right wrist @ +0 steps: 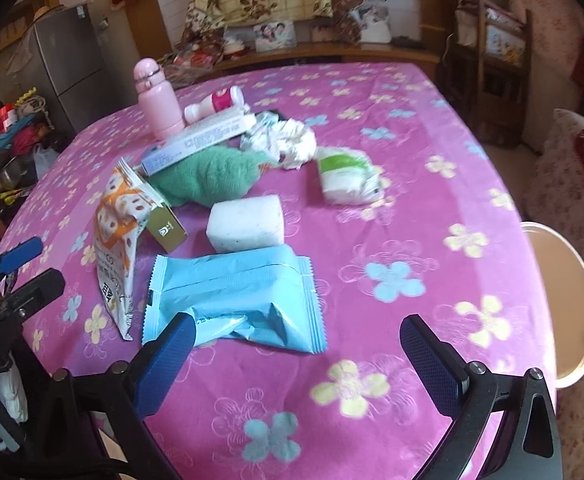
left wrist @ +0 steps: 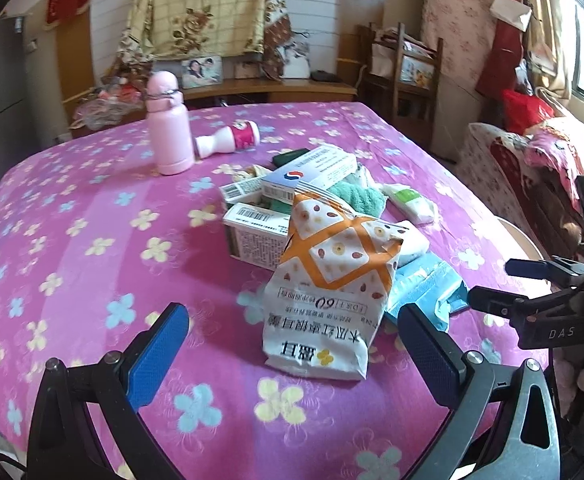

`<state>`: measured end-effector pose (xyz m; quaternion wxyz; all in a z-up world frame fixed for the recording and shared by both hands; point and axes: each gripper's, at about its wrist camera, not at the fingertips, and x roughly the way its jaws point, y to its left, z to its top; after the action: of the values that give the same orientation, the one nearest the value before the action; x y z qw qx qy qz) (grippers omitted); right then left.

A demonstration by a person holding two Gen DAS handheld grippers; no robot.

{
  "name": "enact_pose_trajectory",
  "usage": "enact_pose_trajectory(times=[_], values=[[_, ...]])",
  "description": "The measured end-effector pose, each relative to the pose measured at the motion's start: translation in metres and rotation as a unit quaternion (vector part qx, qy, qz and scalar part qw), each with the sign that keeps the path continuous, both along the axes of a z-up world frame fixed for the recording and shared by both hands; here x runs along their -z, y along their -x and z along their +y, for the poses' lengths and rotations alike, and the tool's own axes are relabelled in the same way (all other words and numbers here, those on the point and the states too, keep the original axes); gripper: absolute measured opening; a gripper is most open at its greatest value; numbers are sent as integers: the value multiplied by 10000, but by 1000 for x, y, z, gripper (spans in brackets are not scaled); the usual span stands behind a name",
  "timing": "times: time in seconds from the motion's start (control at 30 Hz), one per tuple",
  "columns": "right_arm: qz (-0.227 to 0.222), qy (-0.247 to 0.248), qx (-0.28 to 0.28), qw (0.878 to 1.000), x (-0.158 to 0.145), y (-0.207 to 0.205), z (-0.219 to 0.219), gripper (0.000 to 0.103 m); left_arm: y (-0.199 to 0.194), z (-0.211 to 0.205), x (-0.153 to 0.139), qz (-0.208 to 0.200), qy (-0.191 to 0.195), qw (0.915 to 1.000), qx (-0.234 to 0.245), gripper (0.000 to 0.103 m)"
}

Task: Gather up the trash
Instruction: 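Grasp the snack bag with the left tool while the right tool grasps the blue wipe pack, then carry both items over the white bucket and open both tools to drop them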

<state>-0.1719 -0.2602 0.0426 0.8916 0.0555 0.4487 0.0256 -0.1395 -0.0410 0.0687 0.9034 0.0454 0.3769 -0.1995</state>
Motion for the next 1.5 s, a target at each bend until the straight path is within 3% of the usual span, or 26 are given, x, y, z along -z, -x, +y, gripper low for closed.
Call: enact_pose_trajectory(times=[0.17, 0.4, 0.47, 0.5, 0.53, 0.6, 0.77, 1.13, 1.5], values=[[124, -422, -210, 9988, 10, -19, -4, 103, -25, -4, 12, 184, -36, 9997, 162, 103], [218, -560, -405, 9974, 25, -29, 1, 101, -52, -12, 23, 593, 343, 9967, 444, 102], [163, -581, -454, 9971, 25, -28, 2, 98, -56, -15, 27, 766, 438, 9945, 566, 87], [116, -646, -480, 9967, 24, -27, 2, 88, -58, -17, 29, 874, 451, 9933, 608, 65], [71, -767, -526, 9956, 22, -25, 1, 71, -59, -19, 32, 1038, 510, 9908, 706, 50], [114, -830, -508, 9952, 23, -25, 1, 42, -58, -20, 34, 1151, 573, 9887, 768, 46], [-15, -907, -431, 9949, 21, -14, -8, 36, -49, -17, 23, 1090, 621, 9888, 809, 20], [-549, -593, -222, 9965, -23, 21, -36, 34, -29, -28, -20, 864, 770, 9890, 925, 18], [-708, -392, 943, 9922, -39, 65, -140, 34, -16, -123, -37, 861, 763, 9804, 1599, 18]])
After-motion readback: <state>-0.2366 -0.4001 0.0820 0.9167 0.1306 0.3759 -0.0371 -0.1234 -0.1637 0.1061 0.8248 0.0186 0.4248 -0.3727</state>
